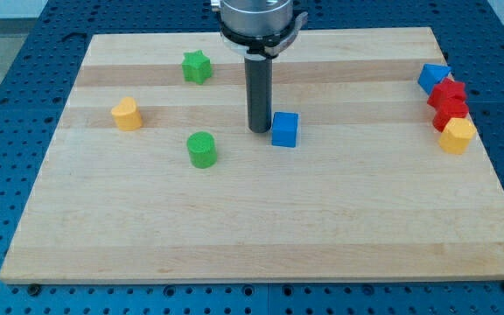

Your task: Slide blue cube right towards the yellow hexagon

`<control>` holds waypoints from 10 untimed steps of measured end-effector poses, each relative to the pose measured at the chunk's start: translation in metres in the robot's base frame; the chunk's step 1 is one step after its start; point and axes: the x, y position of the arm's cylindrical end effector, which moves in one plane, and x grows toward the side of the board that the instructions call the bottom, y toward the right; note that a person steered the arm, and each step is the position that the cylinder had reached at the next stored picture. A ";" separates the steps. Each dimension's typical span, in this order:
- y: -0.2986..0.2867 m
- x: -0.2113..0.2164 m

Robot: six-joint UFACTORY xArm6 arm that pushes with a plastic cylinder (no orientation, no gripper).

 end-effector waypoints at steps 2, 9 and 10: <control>0.009 0.000; 0.037 0.014; 0.042 0.023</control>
